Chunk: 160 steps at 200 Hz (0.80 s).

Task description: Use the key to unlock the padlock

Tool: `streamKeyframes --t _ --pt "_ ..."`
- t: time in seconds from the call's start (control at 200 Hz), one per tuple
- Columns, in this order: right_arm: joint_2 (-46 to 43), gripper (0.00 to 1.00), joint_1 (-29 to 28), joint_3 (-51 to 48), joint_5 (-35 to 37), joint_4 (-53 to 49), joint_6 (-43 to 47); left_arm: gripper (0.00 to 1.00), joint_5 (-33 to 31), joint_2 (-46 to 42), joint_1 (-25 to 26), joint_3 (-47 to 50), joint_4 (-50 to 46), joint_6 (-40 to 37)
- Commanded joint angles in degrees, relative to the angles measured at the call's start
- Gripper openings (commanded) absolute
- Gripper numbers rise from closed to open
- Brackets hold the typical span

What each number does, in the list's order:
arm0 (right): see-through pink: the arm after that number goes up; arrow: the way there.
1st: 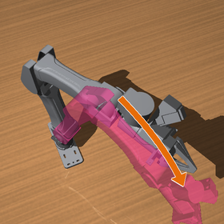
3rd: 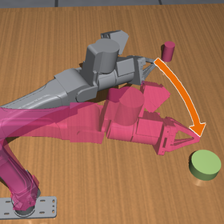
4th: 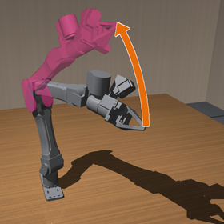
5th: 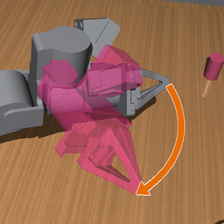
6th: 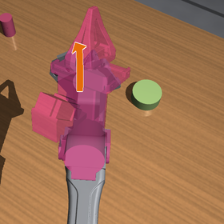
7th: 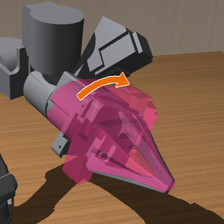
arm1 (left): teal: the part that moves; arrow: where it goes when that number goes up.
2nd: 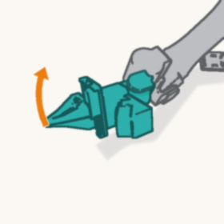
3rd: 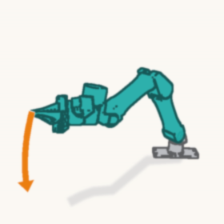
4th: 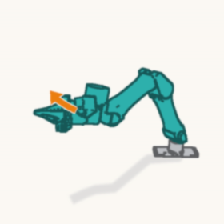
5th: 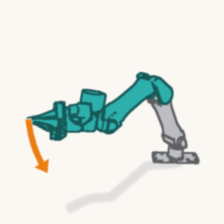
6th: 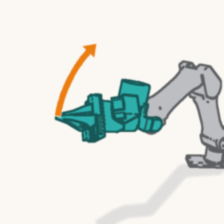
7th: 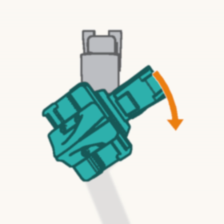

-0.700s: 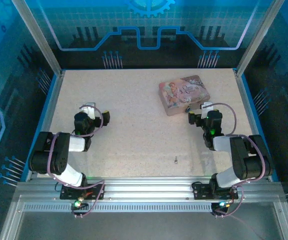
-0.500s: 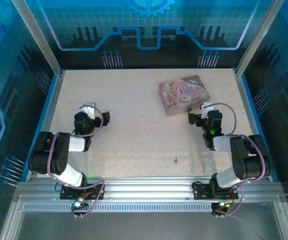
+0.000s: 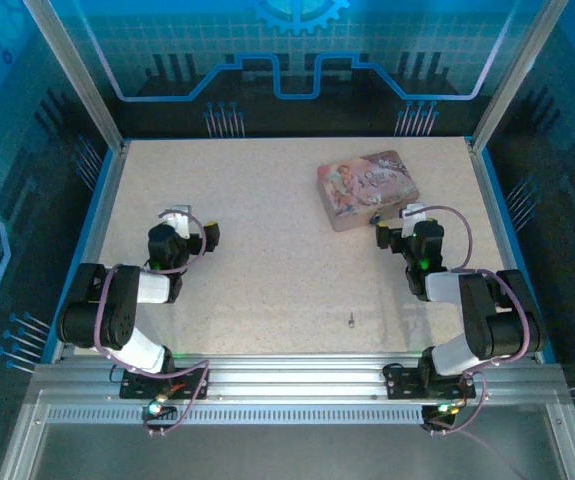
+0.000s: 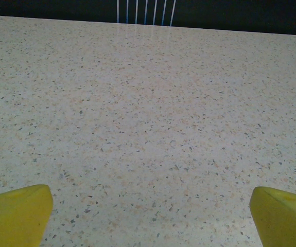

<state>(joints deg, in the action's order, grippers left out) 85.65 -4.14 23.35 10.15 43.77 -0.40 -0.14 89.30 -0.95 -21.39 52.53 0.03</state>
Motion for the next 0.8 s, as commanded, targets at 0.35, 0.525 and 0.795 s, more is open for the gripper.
streamKeyframes --t 0.35,0.525,0.795 --pt "0.51 1.00 -0.69 0.36 0.83 1.33 -0.47 0.99 0.60 -0.43 0.07 -0.67 -0.15 -0.12" --pt "0.49 1.00 -0.69 0.46 0.76 1.28 -0.53 0.99 -0.30 -0.43 0.07 -0.75 -0.31 0.08" --pt "-1.52 1.00 -0.52 1.95 0.04 -2.61 -0.44 0.99 -1.56 -1.72 0.03 1.72 3.48 0.57"
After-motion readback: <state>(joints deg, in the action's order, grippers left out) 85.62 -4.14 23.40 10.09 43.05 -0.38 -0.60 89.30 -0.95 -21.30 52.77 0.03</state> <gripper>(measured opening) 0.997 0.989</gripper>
